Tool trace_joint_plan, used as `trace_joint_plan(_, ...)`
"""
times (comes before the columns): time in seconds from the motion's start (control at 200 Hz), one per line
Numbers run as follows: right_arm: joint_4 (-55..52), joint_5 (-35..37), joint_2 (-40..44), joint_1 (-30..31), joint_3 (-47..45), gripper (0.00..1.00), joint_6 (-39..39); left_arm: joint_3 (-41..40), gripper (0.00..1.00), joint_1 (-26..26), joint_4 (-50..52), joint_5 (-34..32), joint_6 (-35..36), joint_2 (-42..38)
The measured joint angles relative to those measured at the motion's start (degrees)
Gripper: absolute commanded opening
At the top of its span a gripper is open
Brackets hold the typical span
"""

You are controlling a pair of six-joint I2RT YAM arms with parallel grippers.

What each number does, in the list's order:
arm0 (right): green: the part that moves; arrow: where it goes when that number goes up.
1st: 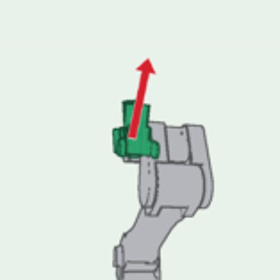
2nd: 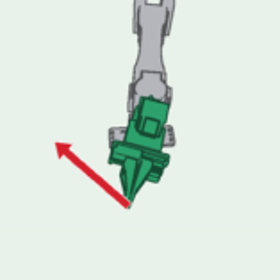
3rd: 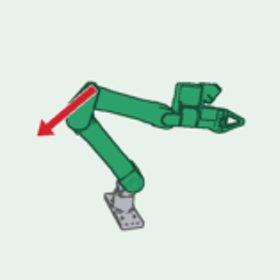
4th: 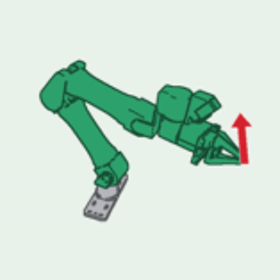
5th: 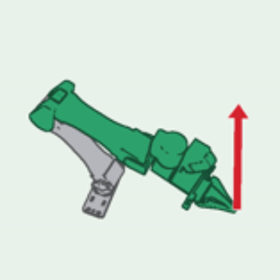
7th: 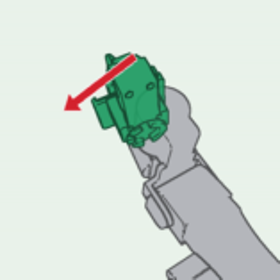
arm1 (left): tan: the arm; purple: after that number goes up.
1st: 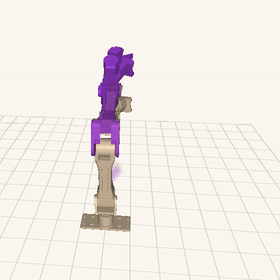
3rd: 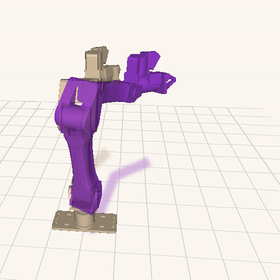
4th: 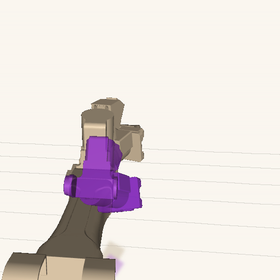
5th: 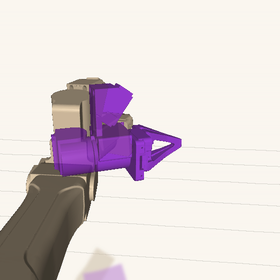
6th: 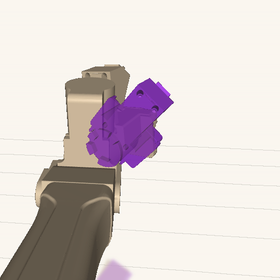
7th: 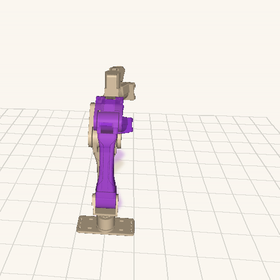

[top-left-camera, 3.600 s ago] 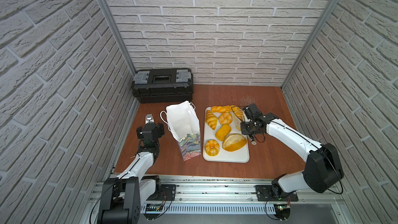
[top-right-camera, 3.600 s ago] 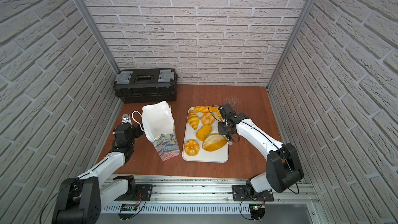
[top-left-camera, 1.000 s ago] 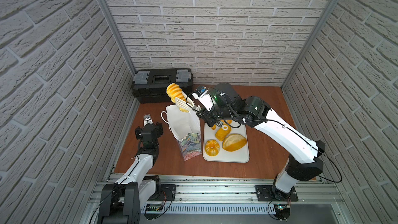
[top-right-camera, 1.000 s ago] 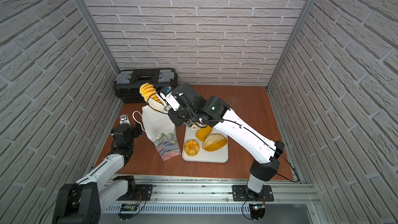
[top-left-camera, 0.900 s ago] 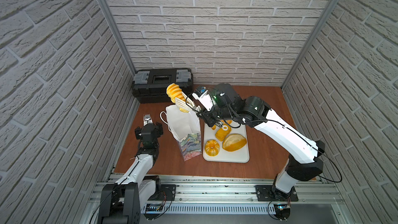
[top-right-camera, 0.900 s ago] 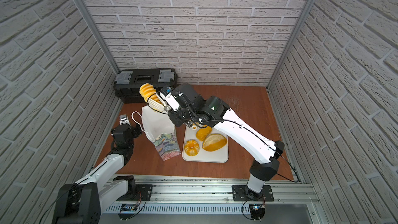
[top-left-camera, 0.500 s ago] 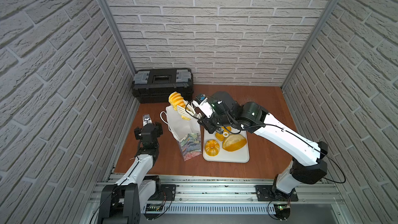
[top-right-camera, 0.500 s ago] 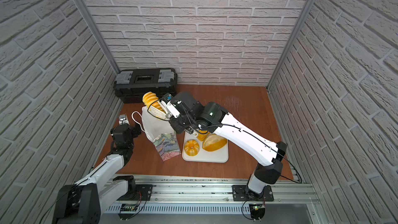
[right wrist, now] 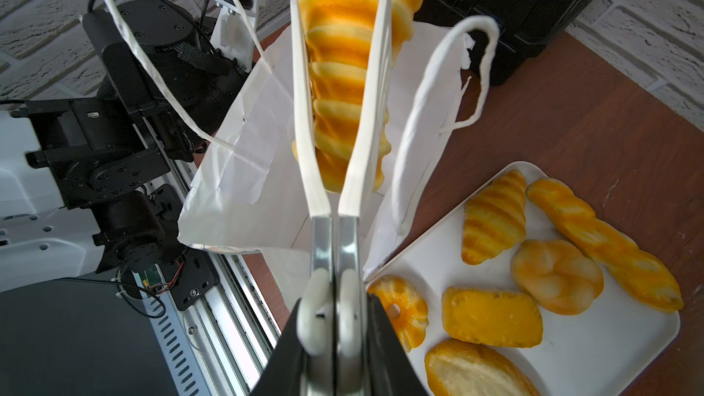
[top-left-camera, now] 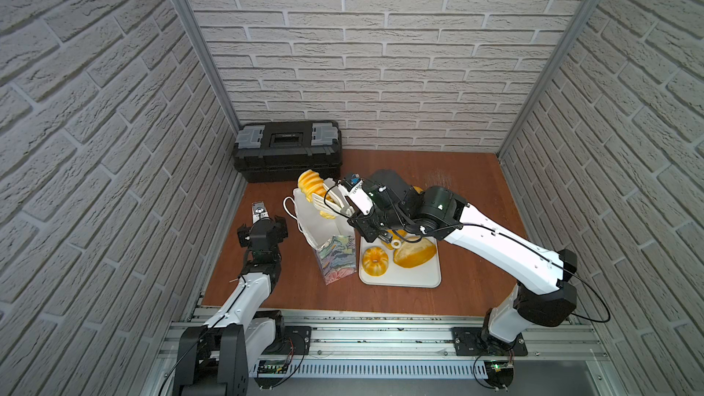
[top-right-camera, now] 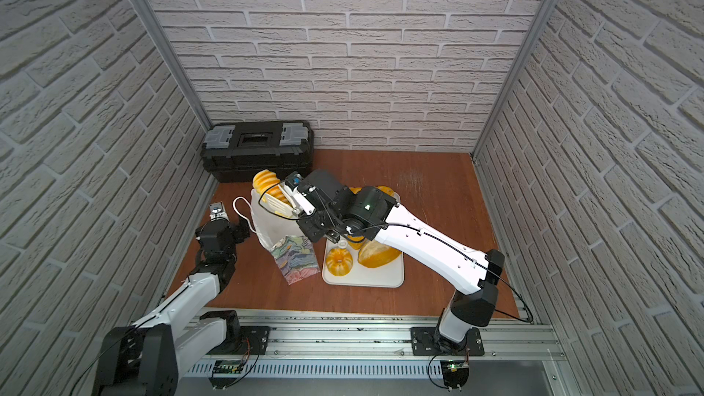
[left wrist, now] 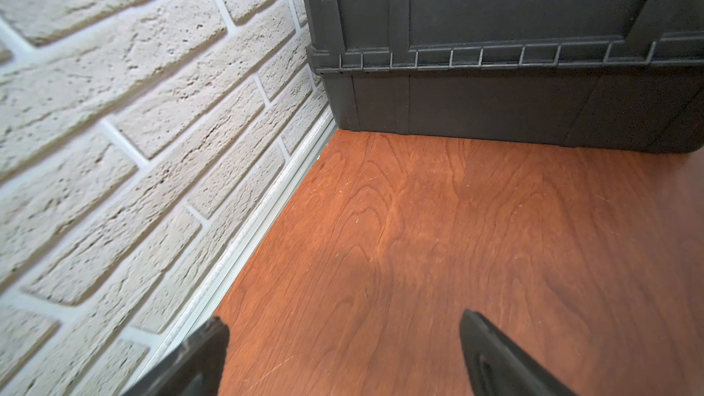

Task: Pack bread into a paper bag
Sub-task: Place the fake bread in the paper bag.

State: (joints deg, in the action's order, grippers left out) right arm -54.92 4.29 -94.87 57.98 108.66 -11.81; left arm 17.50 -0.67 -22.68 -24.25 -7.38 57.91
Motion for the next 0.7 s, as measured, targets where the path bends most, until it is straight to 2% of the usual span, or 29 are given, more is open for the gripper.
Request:
trace_joint_plan(0.36, 0.2, 0.0, 0.0, 0.0, 0.0, 0.39, 0.1, 0.0, 0.98, 0.0, 0.0, 0.0, 0.0, 0.0)
trace_joint_plan(0.5, 0.2, 0.0, 0.0, 0.0, 0.0, 0.40, 0.2, 0.0, 0.98, 0.0, 0.0, 0.0, 0.0, 0.0)
trace_joint_plan(0.7, 0.3, 0.0, 0.0, 0.0, 0.0, 0.47, 0.3, 0.0, 0.98, 0.0, 0.0, 0.0, 0.0, 0.0)
